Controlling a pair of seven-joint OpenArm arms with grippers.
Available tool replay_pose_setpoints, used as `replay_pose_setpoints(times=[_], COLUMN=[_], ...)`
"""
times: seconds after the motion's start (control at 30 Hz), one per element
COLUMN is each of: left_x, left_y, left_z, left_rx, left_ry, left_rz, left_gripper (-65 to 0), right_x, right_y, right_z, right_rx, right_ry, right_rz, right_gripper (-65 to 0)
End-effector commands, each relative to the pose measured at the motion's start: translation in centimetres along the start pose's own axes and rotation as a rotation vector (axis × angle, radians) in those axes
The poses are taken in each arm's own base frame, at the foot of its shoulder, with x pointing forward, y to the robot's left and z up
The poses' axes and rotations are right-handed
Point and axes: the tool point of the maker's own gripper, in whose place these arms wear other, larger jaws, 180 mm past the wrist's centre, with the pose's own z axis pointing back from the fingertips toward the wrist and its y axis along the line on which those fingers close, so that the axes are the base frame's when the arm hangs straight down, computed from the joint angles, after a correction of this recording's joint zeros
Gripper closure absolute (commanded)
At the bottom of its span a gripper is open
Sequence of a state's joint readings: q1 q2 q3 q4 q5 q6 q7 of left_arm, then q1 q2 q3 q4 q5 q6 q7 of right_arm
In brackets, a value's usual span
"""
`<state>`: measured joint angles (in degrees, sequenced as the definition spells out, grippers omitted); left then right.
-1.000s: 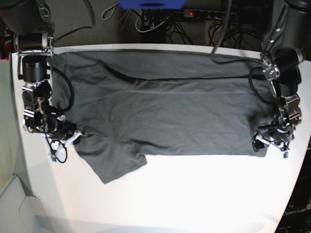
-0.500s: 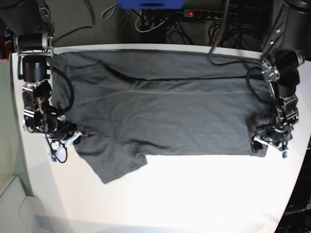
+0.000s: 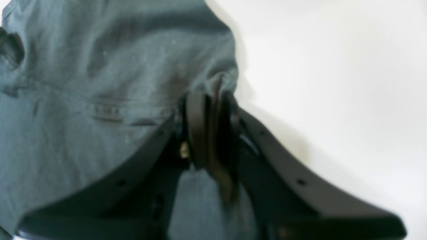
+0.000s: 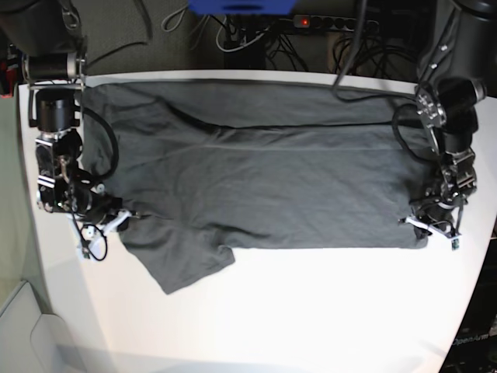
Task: Layout the t-shirt on the table in an organized manner, then fold the t-shirt properly
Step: 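Grasp the hem corners with both grippers, then fold the hem with both grippers up over toward the folded shoulder edge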
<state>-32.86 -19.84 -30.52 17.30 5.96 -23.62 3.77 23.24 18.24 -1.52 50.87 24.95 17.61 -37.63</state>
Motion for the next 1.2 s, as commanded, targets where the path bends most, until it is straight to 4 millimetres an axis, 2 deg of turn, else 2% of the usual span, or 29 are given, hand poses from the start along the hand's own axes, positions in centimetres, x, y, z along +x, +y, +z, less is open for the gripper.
replay_pose_setpoints(times=[0.0,0.07,0.17,0.27,0.37,0.5,0.6,0.67,0.7,0.8,1.0,1.17], left_x=[-2.9,-2.7,-2.6,-2.7,-0.9,0.0,0.0,0.1,0.0,0.8,1.6,1.7], left_y=[-0.6,-0.8,-0.8,-0.9,-0.8,-1.1,-0.6,-0.6,-0.9,-1.1,-0.9,-1.8], left_z=[0.1,0.0,0.0,0.0,0.1,0.6,1.6,2.2,2.4,2.8,3.6,4.6], left_rx=[-0.017,-0.021,-0.024,-0.027,-0.019,-0.010,0.012,0.022,0.021,0.027,0.043,-0.019], left_ry=[0.125,0.119,0.116,0.141,0.136,0.151,0.151,0.150,0.150,0.132,0.136,0.166], left_rz=[-0.028,-0.028,-0.025,-0.024,-0.051,-0.095,-0.138,-0.164,-0.173,-0.192,-0.218,-0.298], left_gripper=[-4.7,-4.0,-3.9,-3.8,-0.2,-0.9,-0.9,-0.9,-0.9,-0.9,-0.9,-0.9], right_x=[-0.7,-0.7,-0.5,-0.2,0.1,0.3,0.4,1.4,1.0,2.1,2.7,3.0], right_y=[-0.4,-0.4,-0.4,-0.3,-0.4,-0.7,-0.6,-0.1,-0.2,0.8,2.2,2.0], right_z=[0.1,0.1,0.2,0.2,0.3,0.5,0.6,1.3,1.7,3.5,6.3,8.5], right_rx=[-0.012,-0.011,-0.011,-0.010,-0.012,-0.013,-0.011,-0.006,-0.011,-0.003,0.004,-0.012], right_ry=[0.048,0.046,0.043,0.036,0.030,0.025,0.022,-0.015,-0.021,-0.095,-0.184,-0.239], right_rz=[0.012,0.011,0.011,0.014,0.013,0.011,0.016,0.045,0.061,0.103,0.158,0.174], right_gripper=[-7.6,-5.9,0.0,0.0,0.0,0.0,0.0,0.0,0.0,0.0,0.0,0.0])
